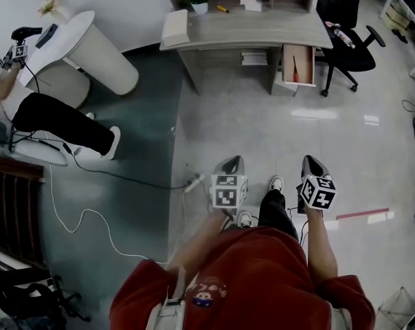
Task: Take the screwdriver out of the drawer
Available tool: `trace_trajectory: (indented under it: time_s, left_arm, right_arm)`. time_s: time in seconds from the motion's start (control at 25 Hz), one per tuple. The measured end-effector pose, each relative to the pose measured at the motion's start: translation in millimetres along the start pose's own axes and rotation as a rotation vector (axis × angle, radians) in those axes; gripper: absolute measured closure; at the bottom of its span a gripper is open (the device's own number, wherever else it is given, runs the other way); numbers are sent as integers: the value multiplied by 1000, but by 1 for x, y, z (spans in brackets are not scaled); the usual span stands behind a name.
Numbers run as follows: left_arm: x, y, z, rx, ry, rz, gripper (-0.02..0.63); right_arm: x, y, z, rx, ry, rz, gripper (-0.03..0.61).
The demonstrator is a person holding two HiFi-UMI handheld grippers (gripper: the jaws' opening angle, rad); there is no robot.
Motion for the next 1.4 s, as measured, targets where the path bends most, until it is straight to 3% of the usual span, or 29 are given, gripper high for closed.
trace_trajectory:
  time_s: [1.0,1.4]
  left_arm:
    - [-69,-144,-200,37,-62,13,615]
    - [-87,-181,-247,43,-99,4,615]
  right_arm:
    - [-171,-130,-143,47,-71,-38,578]
    - [-218,-163,-181,54,-101,-37,577]
Point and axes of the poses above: the fingertips, and each gripper's own axes: z backward along the fingers, x to its left, y out of its underside, the point moved 4 cm from there along z, backward along the fingers
